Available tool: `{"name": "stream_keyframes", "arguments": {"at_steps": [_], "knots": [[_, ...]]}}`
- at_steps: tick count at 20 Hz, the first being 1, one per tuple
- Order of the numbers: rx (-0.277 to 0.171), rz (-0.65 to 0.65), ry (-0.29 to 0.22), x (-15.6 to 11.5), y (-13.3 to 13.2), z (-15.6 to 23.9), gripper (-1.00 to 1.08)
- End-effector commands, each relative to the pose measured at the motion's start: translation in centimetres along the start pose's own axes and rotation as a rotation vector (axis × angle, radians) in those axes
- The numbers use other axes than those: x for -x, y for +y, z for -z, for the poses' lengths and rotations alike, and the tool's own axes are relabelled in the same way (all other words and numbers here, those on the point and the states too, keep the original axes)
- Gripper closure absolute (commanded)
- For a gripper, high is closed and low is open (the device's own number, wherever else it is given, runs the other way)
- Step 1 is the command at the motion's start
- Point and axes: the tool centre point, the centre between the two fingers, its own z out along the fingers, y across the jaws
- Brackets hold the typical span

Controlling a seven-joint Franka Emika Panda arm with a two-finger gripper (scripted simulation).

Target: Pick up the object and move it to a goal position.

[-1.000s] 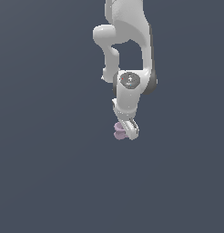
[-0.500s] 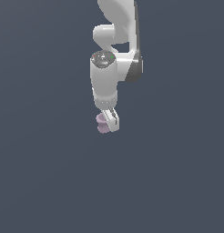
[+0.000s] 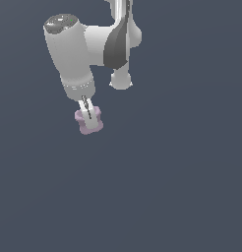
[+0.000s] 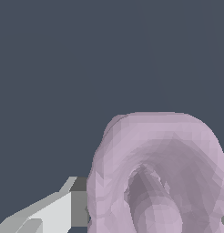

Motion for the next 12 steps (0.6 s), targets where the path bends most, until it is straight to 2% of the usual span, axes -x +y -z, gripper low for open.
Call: {"name": "stream_keyframes", "arguments": {"at_steps": [1, 6, 12], "knots": [[0.001, 0.001, 0.0, -2.3, 0.8, 2.1, 1.08], [0.001, 0.002, 0.001, -6.0, 2.0, 5.4, 1.08], [0.001, 0.002, 0.001, -8.6, 2.7, 7.7, 1.08]]}}
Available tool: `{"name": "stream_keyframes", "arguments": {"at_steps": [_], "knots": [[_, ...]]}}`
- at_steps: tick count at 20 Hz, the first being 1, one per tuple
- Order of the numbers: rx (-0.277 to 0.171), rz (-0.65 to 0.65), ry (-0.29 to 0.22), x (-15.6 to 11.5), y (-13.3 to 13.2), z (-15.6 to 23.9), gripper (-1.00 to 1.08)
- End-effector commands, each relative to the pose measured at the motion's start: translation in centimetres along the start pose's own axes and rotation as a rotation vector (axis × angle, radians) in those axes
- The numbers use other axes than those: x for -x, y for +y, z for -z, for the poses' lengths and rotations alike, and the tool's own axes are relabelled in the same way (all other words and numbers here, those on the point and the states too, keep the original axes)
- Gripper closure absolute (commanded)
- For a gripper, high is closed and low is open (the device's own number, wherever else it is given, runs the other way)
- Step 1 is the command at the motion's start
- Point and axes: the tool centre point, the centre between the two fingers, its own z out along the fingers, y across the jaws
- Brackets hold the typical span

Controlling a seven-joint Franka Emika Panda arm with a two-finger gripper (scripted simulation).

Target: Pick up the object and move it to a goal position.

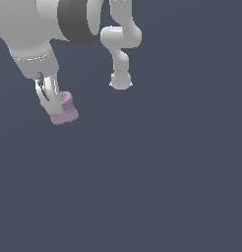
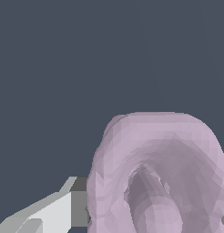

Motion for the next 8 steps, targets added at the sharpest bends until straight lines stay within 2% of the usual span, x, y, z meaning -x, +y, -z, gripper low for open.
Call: {"name": "stream_keyframes", "arguments": {"at_steps": [1, 8], "knots": [[0.001, 0.002, 0.0, -0.76, 0.16, 0.74, 1.08], [0.001, 0.002, 0.0, -1.62, 0.35, 1.45, 1.08]]}}
